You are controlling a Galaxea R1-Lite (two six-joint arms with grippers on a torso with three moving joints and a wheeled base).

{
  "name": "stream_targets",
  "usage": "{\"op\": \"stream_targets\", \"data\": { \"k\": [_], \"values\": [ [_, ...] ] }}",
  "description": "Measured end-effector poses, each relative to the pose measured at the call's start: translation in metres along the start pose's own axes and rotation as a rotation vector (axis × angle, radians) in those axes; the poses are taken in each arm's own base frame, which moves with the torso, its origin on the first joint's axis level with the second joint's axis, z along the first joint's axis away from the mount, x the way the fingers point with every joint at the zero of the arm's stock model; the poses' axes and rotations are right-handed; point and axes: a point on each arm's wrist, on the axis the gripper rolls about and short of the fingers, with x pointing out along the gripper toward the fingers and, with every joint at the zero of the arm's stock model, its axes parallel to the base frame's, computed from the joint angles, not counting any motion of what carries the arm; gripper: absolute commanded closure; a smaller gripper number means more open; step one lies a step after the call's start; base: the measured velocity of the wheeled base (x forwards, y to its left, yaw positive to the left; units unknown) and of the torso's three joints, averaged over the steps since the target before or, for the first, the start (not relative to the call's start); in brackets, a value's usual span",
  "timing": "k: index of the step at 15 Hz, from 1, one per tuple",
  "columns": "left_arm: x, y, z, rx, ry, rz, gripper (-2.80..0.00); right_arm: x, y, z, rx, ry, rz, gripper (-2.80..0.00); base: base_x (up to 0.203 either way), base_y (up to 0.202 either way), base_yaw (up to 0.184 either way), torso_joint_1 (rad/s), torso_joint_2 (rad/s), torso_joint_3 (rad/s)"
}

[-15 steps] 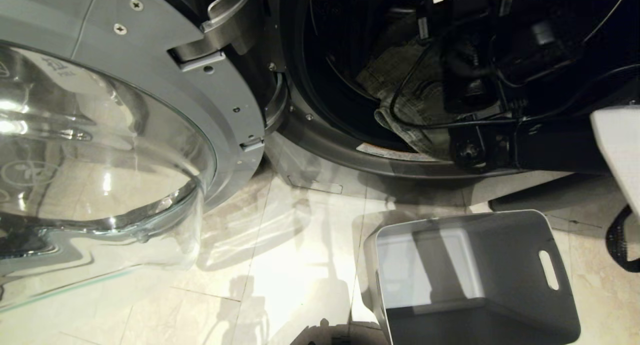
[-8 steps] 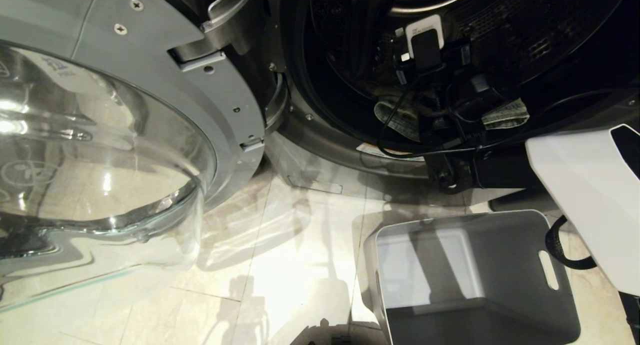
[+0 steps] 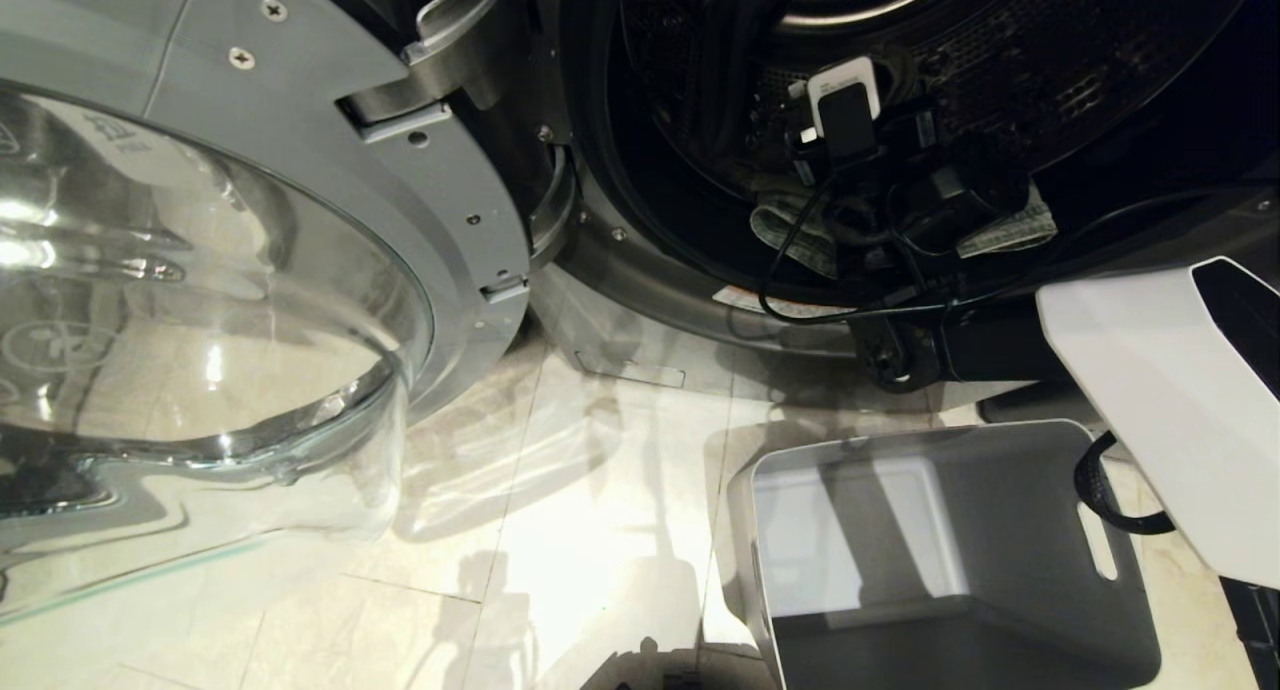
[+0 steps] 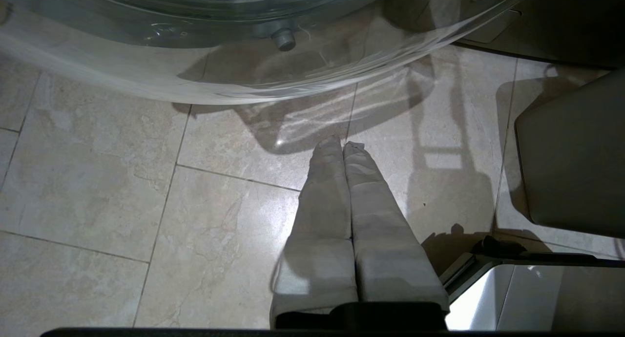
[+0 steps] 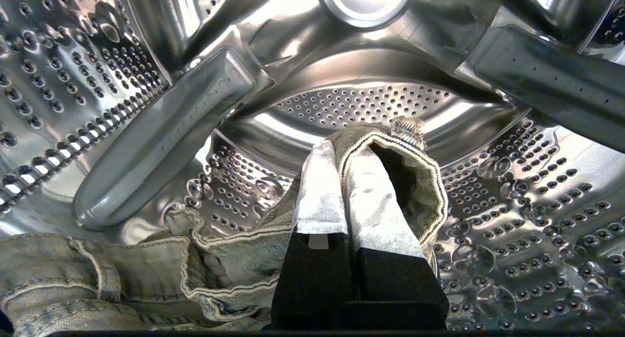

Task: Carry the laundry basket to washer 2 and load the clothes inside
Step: Place the clothes into the washing machine

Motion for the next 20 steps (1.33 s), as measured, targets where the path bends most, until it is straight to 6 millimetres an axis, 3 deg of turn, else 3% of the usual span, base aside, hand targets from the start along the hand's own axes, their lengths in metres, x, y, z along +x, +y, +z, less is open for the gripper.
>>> {"op": "stream_targets", "data": {
  "k": [4,5,6,11,15,17,20],
  "values": [
    [0.000,0.000,0.000,0.000,0.000,0.000,0.00,0.002,-0.003,0.002,-0.002,0.005,-0.001,0.00,0.000,0.000,0.000,0.000,0.00,0.000],
    [0.000,0.000,0.000,0.000,0.000,0.000,0.00,0.002,-0.003,0.002,-0.001,0.004,-0.002,-2.43,0.000,0.000,0.000,0.000,0.00,0.000],
    [0.000,0.000,0.000,0.000,0.000,0.000,0.00,0.003,-0.004,0.003,0.000,0.001,-0.005,-2.80,0.000,0.000,0.000,0.000,0.00,0.000],
    [0.000,0.000,0.000,0.000,0.000,0.000,0.00,0.007,-0.018,0.024,0.013,-0.006,0.007,-2.80,0.000,0.000,0.000,0.000,0.00,0.000],
    [0.000,0.000,0.000,0.000,0.000,0.000,0.00,0.005,-0.032,0.063,0.081,0.034,0.071,-2.80,0.000,0.000,0.000,0.000,0.00,0.000],
    [0.000,0.000,0.000,0.000,0.000,0.000,0.00,-0.010,-0.032,0.079,0.140,0.131,0.145,-2.80,0.000,0.000,0.000,0.000,0.00,0.000],
    [0.000,0.000,0.000,0.000,0.000,0.000,0.00,-0.042,-0.032,0.083,0.177,0.264,0.257,-2.80,0.000,0.000,0.000,0.000,0.00,0.000]
  ]
}}
